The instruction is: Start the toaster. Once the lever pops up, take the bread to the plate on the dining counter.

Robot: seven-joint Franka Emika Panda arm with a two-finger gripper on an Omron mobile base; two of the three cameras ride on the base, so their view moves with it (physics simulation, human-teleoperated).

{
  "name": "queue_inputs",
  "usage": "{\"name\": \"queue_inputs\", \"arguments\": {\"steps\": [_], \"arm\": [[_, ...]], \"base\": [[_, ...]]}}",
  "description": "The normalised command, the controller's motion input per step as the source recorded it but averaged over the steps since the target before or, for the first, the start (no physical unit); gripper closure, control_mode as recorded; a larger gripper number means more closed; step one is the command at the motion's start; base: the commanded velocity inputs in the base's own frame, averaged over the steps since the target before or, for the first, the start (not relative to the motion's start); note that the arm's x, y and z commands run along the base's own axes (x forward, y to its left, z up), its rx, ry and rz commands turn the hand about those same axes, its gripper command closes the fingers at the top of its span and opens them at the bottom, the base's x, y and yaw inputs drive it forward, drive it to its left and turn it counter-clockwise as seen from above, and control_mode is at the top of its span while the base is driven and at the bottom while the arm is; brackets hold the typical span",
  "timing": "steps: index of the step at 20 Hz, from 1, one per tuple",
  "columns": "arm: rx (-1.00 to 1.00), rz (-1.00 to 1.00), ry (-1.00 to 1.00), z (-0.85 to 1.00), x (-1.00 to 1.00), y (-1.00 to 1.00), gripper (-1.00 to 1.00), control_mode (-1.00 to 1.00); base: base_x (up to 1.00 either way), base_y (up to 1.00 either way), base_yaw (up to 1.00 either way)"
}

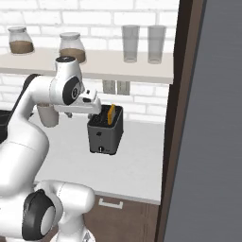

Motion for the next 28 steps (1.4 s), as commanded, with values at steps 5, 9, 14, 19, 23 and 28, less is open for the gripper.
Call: {"name": "queue_inputs", "arguments": {"steps": [5, 9, 14, 19, 23, 28], "arm": [[0.00, -0.05, -0.02, -0.53, 0.01, -0.58, -1.00, -1.00], [0.00, 0.00, 0.00, -0.27, 0.14, -0.54, -1.00, -1.00], [0.00, 0.00, 0.00, -0.27, 0.20, -0.38, -1.00, -1.00], [0.00, 0.00, 0.00, -0.27, 0.27, -0.23, -1.00, -1.00], [0.00, 0.00, 0.00, -0.29, 0.23, 0.02, -1.00, -1.00], [-0.02, 0.00, -0.01, -0.10, 0.04, 0.39, -1.00, -1.00]], "base": [[0.00, 0.00, 0.00], [0.00, 0.00, 0.00], [0.00, 0.00, 0.00], [0.00, 0.00, 0.00], [0.00, 0.00, 0.00], [0.00, 0.00, 0.00]]}}
